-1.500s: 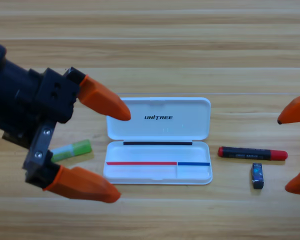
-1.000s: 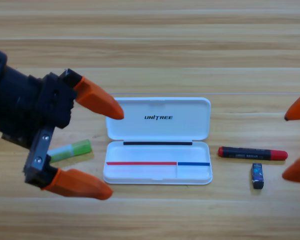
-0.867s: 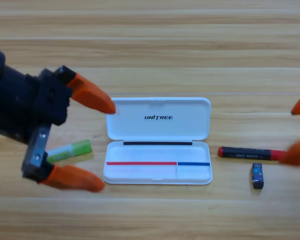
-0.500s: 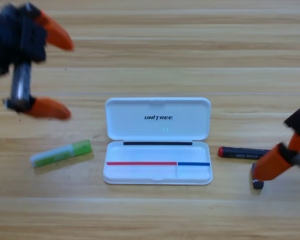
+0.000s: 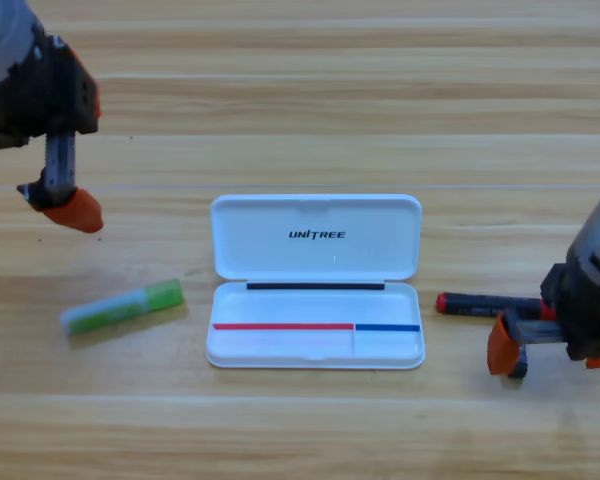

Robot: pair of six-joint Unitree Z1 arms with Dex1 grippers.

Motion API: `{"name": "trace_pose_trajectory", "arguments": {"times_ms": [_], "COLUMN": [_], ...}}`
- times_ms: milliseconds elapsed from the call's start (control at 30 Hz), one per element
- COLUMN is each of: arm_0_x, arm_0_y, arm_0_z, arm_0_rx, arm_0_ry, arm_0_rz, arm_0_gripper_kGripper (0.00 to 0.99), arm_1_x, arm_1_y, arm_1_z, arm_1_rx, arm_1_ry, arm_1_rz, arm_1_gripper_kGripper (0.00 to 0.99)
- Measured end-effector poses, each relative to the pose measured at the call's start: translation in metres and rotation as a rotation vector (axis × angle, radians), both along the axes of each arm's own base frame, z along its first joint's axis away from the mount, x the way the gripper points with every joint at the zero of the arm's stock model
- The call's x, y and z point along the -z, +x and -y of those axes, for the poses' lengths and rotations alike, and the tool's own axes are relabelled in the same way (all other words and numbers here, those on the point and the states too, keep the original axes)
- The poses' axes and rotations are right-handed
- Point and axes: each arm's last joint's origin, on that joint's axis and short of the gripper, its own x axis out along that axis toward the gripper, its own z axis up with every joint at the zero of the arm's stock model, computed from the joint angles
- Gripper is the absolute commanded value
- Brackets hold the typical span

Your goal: Clean up eraser and pencils

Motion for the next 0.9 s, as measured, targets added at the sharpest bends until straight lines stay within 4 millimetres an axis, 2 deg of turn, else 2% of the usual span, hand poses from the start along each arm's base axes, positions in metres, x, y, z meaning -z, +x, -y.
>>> {"name": "trace_pose_trajectory", "arguments": {"times_ms": [267, 400, 500, 600, 767, 900], "arm_0_x": [0.041, 0.068, 0.091, 0.104, 0.115, 0.122], "arm_0_y": [0.046, 0.073, 0.087, 0.092, 0.092, 0.094], "arm_0_z": [0.0, 0.007, 0.011, 0.012, 0.011, 0.013], "arm_0_rx": [-0.091, -0.122, -0.138, -0.146, -0.156, -0.156], "arm_0_ry": [0.042, 0.054, 0.079, 0.098, 0.114, 0.107], "arm_0_rz": [-0.136, -0.219, -0.276, -0.307, -0.332, -0.335], "arm_0_gripper_kGripper": [0.989, 0.99, 0.99, 0.99, 0.99, 0.99], "arm_1_x": [0.029, 0.031, 0.031, 0.032, 0.032, 0.032], "arm_1_y": [0.02, 0.025, 0.027, 0.03, 0.03, 0.031], "arm_1_z": [-0.004, -0.004, -0.004, -0.005, -0.005, -0.005], "arm_1_rx": [0.046, 0.063, 0.071, 0.082, 0.083, 0.071], "arm_1_ry": [-0.043, -0.037, -0.03, -0.02, -0.014, -0.013], "arm_1_rz": [-0.017, -0.013, -0.006, 0.003, -0.003, -0.006], "arm_1_gripper_kGripper": [0.848, 0.804, 0.657, 0.385, 0.015, 0.0]}}
